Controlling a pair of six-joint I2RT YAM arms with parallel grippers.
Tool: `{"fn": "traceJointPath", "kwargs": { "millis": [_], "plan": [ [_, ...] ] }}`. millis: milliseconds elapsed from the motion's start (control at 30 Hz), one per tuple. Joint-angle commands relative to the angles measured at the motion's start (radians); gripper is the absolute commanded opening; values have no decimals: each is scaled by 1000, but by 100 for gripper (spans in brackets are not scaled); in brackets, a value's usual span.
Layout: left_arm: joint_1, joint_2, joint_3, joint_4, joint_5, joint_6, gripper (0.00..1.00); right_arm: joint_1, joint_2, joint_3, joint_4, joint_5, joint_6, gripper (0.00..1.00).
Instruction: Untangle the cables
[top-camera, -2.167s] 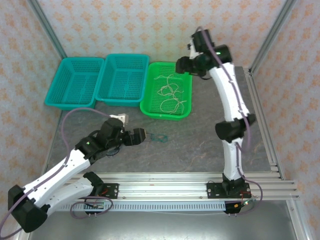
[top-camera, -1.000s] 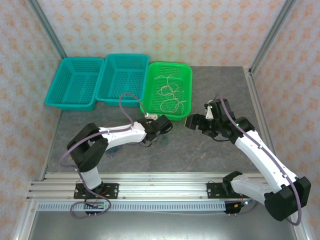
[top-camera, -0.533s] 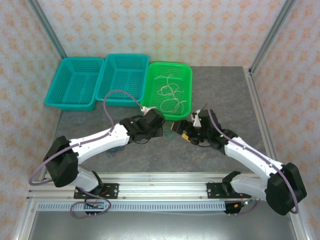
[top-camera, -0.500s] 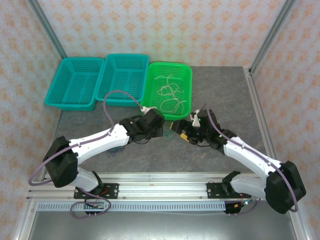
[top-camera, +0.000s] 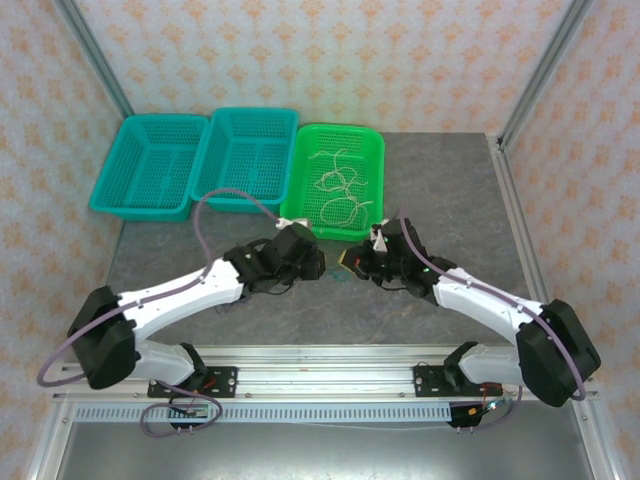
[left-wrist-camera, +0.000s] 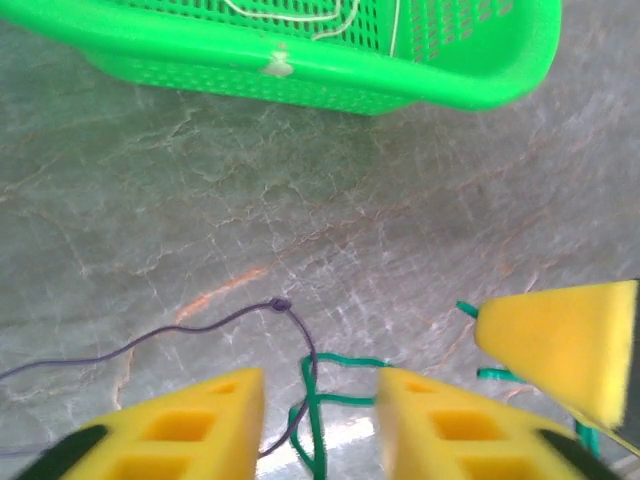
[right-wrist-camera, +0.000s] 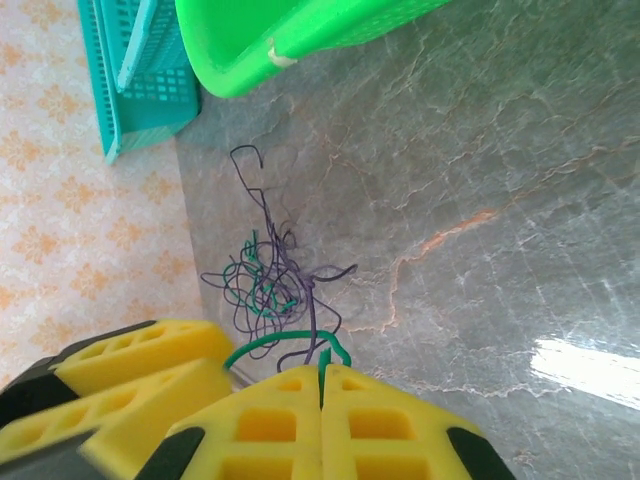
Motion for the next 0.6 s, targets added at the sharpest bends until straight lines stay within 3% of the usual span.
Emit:
{"fn": "traceJointPath", "kwargs": {
  "millis": [0,133,233,367,567],
  "plan": [
    [-4,-113,-37,16,-57,141,43,5,-36,58,-91,64,-31,0],
    [-4,-217,-113,34,32,359,45,4,-36,79,-112,57,-36,0],
    [-3,-272,-187,77,106,451,46,4,-27,99,-116,49,-38,0],
    [-4,-291,-271,136,92,488,47,4,-10,136,-141,38,-47,0],
    [-2,-219,-339,248,-21,478,52,4,8,167,-173,31,-58,0]
  ]
}}
